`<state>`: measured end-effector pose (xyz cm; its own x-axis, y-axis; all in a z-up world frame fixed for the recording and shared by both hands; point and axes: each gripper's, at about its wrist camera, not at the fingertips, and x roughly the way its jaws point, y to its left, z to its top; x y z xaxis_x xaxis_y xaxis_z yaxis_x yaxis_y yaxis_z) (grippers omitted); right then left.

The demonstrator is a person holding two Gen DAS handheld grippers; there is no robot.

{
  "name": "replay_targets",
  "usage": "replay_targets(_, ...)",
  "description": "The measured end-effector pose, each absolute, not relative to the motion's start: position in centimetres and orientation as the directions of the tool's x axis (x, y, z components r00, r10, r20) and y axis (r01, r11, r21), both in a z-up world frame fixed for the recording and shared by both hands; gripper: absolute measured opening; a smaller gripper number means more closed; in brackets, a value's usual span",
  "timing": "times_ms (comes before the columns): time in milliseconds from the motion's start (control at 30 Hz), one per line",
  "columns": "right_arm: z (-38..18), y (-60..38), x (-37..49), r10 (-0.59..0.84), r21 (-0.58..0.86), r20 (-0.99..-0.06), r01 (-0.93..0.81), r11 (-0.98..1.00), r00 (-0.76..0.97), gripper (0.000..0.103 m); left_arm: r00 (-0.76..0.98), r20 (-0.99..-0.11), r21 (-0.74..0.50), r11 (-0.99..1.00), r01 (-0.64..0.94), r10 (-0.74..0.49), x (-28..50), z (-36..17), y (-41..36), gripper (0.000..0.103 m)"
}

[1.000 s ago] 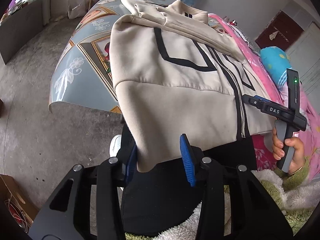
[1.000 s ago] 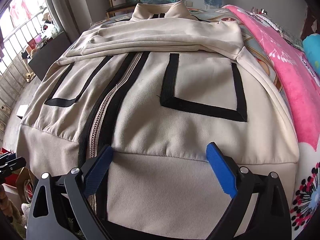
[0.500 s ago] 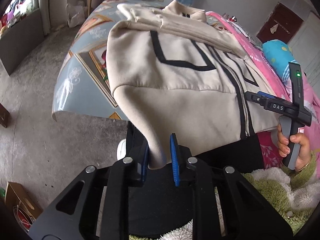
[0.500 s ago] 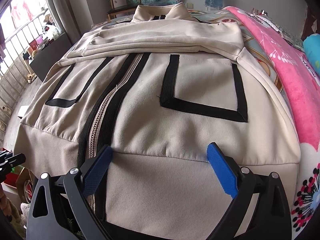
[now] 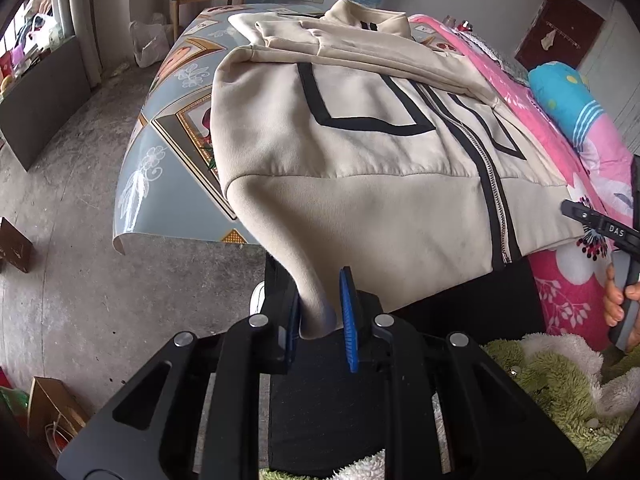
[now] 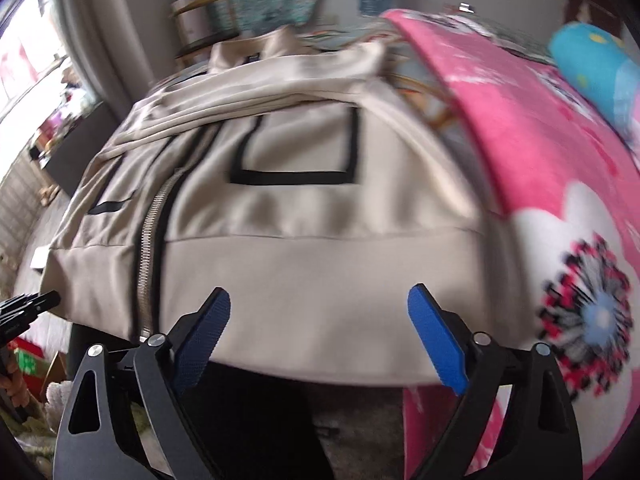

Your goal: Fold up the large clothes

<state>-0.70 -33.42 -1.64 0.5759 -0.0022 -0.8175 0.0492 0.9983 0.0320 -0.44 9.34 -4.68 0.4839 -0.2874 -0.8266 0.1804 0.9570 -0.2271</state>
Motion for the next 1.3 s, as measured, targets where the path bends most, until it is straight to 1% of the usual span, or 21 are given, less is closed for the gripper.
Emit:
replay_targets(100,-0.9,-36.1,-1.7,-0.052,0.02,-0.809,0.117,0.993,0.586,0.077,0.486,-0.829,-0.207,0.959,0.192,-0.276,-0.5,-4.6,9.2,0.017)
replay_targets(200,-1.0,-37.7,-1.7,-0.065,0.023,-0.813,0.145,0.989,0.579,0.069,0.488,-0.831,-0.19,0.961,0.199,-0.266,-0.5,-4.6,9.0,0.017)
replay_targets(233,-1.3,-38.1,-1.5,-0.059,0.034,-0.82,0.151,0.988,0.57,0.064,0.489,-0.831,-0.189,0.962,0.199,-0.264,-0.6,-4.6,9.0,0.017)
replay_targets(267,-1.6,-38.3,-1.4,-0.052,0.044,-0.825,0.155,0.987,0.563,0.062,0.488,-0.832,-0.19,0.961,0.198,-0.265,-0.6,-4.6,9.0,0.017)
replay_targets(333,-2.2,-38.6,-1.4,-0.038,0.06,-0.836,0.16,0.985,0.547,0.049,0.489,-0.831,-0.19,0.962,0.198,-0.265,-0.6,-4.5,9.0,0.017)
replay_targets(367,-2.6,-38.6,-1.5,-0.035,0.063,-0.842,0.162,0.985,0.538,0.046,0.491,-0.83,-0.188,0.962,0.197,-0.263,-0.6,-4.5,9.0,0.017)
replay_targets(433,-3.2,-38.3,-1.9,-0.033,0.059,-0.853,0.16,0.985,0.52,0.037,0.496,-0.828,-0.186,0.962,0.198,-0.262,-0.8,-4.4,9.1,0.017)
replay_targets(500,-3.6,-37.9,-2.2,-0.059,0.026,-0.858,0.158,0.987,0.51,0.034,0.502,-0.825,-0.18,0.962,0.204,-0.26,-1.1,-4.2,9.0,0.017)
replay_targets(600,-3.5,-38.0,-2.8,-0.063,0.026,-0.86,0.167,0.986,0.506,0.03,0.512,-0.819,-0.161,0.96,0.231,-0.26,-1.5,-3.9,8.8,0.017)
replay_targets(667,-3.5,-38.2,-2.8,-0.046,0.043,-0.862,0.163,0.986,0.505,0.025,0.519,-0.815,-0.148,0.958,0.245,-0.258,-1.7,-3.6,8.7,0.017)
replay_targets(700,-3.5,-38.1,-2.8,-0.042,0.045,-0.862,0.16,0.986,0.505,0.02,0.525,-0.81,-0.148,0.957,0.251,-0.263,-1.8,-3.4,8.6,0.017)
replay_targets(733,-3.3,-37.9,-2.8,-0.048,0.036,-0.86,0.155,0.987,0.507,0.014,0.531,-0.804,-0.148,0.955,0.256,-0.267,-1.8,-3.1,8.6,0.014)
replay_targets(800,-2.7,-37.6,-2.8,-0.034,0.044,-0.856,0.139,0.989,0.516,0.007,0.548,-0.79,-0.149,0.953,0.263,-0.275,-1.8,-2.3,8.5,0.01)
replay_targets(833,-2.3,-37.5,-2.8,-0.03,0.048,-0.852,0.135,0.99,0.523,0.007,0.561,-0.777,-0.158,0.951,0.266,-0.286,-1.8,-1.8,8.6,0.008)
replay_targets(1000,0.9,-36.7,-2.3,-0.017,0.055,-0.808,0.104,0.993,0.589,0.006,0.615,-0.705,-0.221,0.933,0.283,-0.353,-0.7,1.5,9.0,0.006)
replay_targets(1167,3.9,-36.1,0.3,0.0,0.058,-0.749,0.066,0.996,0.663,0.006,0.645,-0.647,-0.309,0.913,0.267,-0.408,2.9,3.9,10.2,0.006)
replay_targets(1233,5.1,-35.8,2.0,0.012,0.065,-0.722,0.051,0.997,0.692,0.006,0.654,-0.636,-0.325,0.91,0.255,-0.41,4.6,4.5,10.7,0.006)
replay_targets(1300,6.0,-35.8,3.7,0.013,0.063,-0.7,0.043,0.997,0.715,0.006,0.672,-0.627,-0.315,0.917,0.243,-0.394,6.6,5.2,11.0,0.006)
